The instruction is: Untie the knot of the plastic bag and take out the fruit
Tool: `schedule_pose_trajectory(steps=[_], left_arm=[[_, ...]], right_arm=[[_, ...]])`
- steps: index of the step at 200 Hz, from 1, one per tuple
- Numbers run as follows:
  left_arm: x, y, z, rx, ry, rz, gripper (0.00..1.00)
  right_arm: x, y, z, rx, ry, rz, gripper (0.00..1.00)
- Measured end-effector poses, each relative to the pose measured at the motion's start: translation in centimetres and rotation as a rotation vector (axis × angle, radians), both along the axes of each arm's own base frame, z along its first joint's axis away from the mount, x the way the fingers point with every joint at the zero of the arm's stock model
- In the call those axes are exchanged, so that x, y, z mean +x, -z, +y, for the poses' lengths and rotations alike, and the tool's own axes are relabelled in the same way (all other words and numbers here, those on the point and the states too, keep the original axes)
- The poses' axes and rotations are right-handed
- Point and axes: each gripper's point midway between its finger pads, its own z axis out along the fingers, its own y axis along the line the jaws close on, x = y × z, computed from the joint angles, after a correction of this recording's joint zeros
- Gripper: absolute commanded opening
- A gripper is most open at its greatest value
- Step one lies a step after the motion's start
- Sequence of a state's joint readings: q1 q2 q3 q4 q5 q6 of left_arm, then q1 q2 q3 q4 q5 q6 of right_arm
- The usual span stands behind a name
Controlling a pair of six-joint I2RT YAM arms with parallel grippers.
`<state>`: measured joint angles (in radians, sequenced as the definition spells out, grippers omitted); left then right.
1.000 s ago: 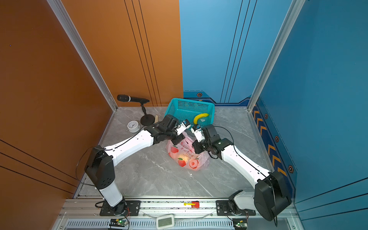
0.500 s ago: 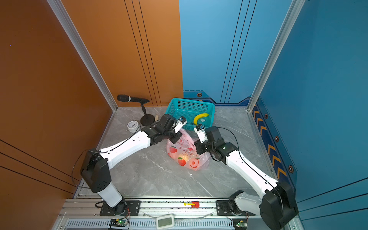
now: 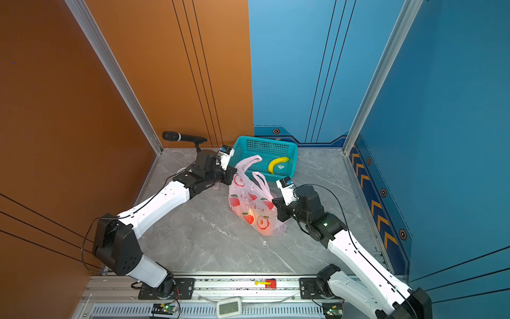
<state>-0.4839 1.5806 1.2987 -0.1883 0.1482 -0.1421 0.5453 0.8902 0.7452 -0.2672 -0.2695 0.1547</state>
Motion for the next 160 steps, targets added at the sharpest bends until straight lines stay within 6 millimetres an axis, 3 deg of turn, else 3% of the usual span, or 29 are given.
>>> schedule_pose_trajectory(steps=[28, 53, 74, 105, 135, 160], left_arm=[[0.8, -0.3, -1.1, -0.059, 0.016, 0.025, 0.0], [1.5, -0.8, -2.1, -0.095, 0.031, 0.039, 0.0], [1.6, -1.2, -2.6, -0.118, 0.041, 0.047, 0.0], [2.4, -1.4, -1.6, -0.133, -0.008, 0.042, 0.09], [1.9, -1.6, -0.7, -0.151, -0.045, 0.038, 0.19], [0.7, -2.4, -0.2, -0.164, -0.07, 0.028, 0.27]], right_arm=[[-2.5, -0.9, 0.8, 0.05, -0.076, -0.056, 0.0], [-4.6, -0.4, 2.2, 0.071, -0.167, -0.081, 0.0], [-6.5, 1.1, 3.9, 0.049, -0.255, -0.076, 0.09], [-9.2, 3.4, 5.7, -0.019, -0.368, -0.042, 0.28], [-8.8, 3.6, 5.3, -0.044, -0.334, -0.05, 0.32], [-7.6, 1.8, 4.4, -0.007, -0.26, -0.106, 0.38]])
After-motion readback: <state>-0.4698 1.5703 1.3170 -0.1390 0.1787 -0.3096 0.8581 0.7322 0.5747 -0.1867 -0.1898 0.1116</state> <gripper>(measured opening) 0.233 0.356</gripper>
